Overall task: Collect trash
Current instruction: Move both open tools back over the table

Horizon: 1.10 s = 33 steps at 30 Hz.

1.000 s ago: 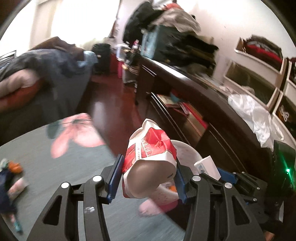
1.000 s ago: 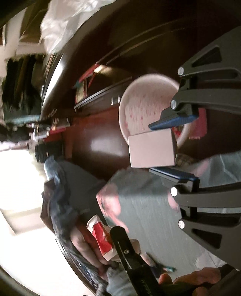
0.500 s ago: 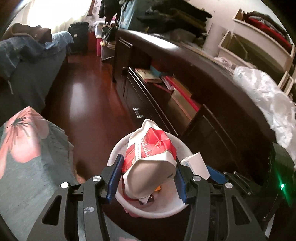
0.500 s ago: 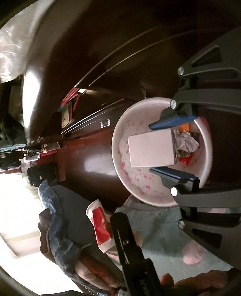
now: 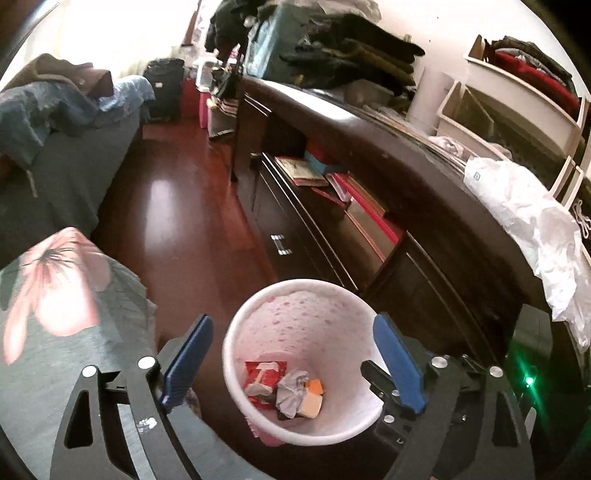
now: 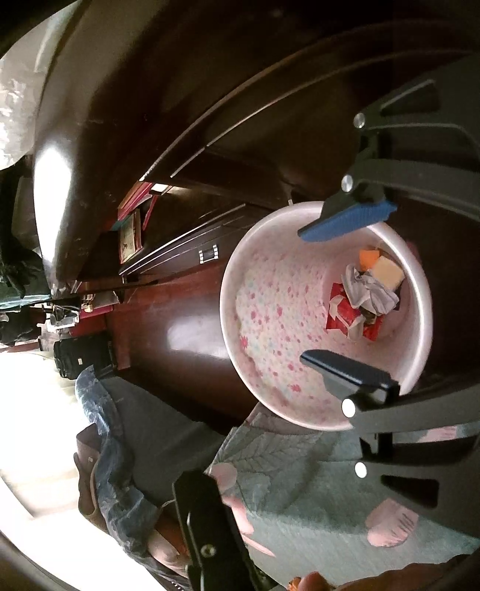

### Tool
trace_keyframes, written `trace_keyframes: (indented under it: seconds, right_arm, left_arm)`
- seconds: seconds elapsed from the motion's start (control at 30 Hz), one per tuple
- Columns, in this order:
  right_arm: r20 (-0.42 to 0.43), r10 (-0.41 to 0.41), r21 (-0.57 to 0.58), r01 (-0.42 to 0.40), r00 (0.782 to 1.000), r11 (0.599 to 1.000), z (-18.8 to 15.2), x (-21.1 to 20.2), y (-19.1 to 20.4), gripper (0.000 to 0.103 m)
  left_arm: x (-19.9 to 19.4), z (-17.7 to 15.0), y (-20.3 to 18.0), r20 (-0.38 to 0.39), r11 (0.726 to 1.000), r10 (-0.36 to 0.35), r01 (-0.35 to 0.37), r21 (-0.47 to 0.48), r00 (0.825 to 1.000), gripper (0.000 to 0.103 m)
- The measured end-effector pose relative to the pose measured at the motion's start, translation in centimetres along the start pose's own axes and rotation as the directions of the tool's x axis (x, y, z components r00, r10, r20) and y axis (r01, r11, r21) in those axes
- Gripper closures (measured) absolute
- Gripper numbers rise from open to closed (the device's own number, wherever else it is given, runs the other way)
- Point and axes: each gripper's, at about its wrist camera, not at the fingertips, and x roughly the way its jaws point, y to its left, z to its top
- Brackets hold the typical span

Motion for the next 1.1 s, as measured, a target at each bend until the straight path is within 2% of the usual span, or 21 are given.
trace_keyframes:
  seconds: [0.23, 0.3, 0.43, 0.6, 0.77, 0.8, 0.9, 0.97, 1.1]
  right_arm:
    - [0.019, 0.011, -0.05, -0.01, 1.0, 0.999, -0.6, -2.8, 2.6, 0.03]
    - [0.03, 0.023, -0.064, -0.021, 0.999, 0.998, -0.8, -3.9, 3.6, 0.023]
    - [0.041, 0.035, -0.103, -0.031, 0.999, 0.994, -1.2, -5.8, 5.8, 0.018]
    - [0.04, 0.132, -0.17, -0.124, 0.99, 0.978, -2.2, -8.7, 9.8, 0.007]
    - [0.02, 0.242, -0.228, -0.232, 0.97, 0.946, -2.9, -10.9, 14.1, 0.005]
    - [0.016, 0.257, -0.238, -0.246, 0.966, 0.939, -3.0, -11.2, 15.0, 0.005]
    - [0.004, 0.284, -0.274, -0.272, 0.959, 0.922, -3.5, -12.0, 17.2, 0.005]
    - [-0.006, 0.294, -0.297, -0.283, 0.956, 0.912, -3.7, -12.1, 18.6, 0.005]
    - [-0.026, 0.316, -0.333, -0.306, 0.948, 0.892, -4.2, -12.5, 21.1, 0.005]
  left_arm:
    - [-4.7, -1.0, 1.5, 0.062, 0.991, 0.136, -0.136, 0.002, 0.989, 0.006]
    - [-6.4, -1.5, 2.3, 0.077, 0.984, 0.18, -0.18, -0.008, 0.981, 0.004]
    - [-9.4, -2.9, 4.1, 0.096, 0.962, 0.273, -0.272, -0.027, 0.957, 0.004]
    - [-13.7, -5.0, 7.6, 0.107, 0.913, 0.404, -0.395, -0.099, 0.908, 0.004]
    - [-17.8, -7.6, 12.9, 0.075, 0.849, 0.508, -0.484, -0.213, 0.858, 0.004]
    - [-18.6, -8.2, 14.3, 0.066, 0.828, 0.536, -0.508, -0.236, 0.842, 0.004]
    - [-19.7, -9.2, 17.0, 0.035, 0.786, 0.588, -0.56, -0.262, 0.808, 0.004]
    - [-20.1, -9.7, 18.9, 0.02, 0.766, 0.611, -0.584, -0.27, 0.792, 0.004]
    - [-19.6, -9.9, 22.0, -0.011, 0.751, 0.628, -0.61, -0.251, 0.778, 0.004]
